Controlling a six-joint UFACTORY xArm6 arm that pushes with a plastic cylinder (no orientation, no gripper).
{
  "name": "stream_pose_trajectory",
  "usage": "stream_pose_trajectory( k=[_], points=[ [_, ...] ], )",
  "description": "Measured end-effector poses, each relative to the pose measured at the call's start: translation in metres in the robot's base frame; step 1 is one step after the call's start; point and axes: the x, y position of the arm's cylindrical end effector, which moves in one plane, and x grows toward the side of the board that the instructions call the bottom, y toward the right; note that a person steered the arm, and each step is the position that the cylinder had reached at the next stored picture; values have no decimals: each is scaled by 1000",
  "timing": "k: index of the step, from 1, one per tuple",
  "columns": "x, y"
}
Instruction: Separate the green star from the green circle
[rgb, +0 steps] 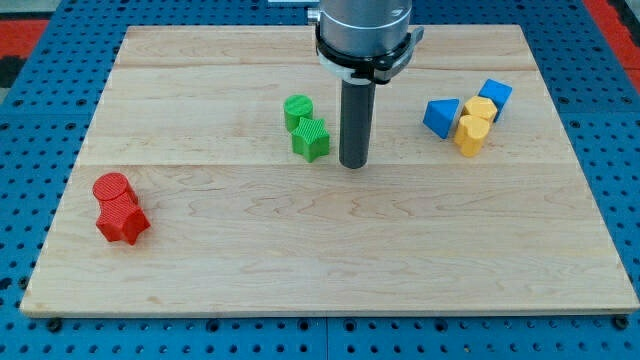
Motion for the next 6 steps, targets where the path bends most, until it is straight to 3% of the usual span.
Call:
stream_pose_trajectory(
  k=[2,3,5,6],
  points=[
    [-78,-31],
    [-97,-47],
    [-89,-57],
    [-110,-125]
  ],
)
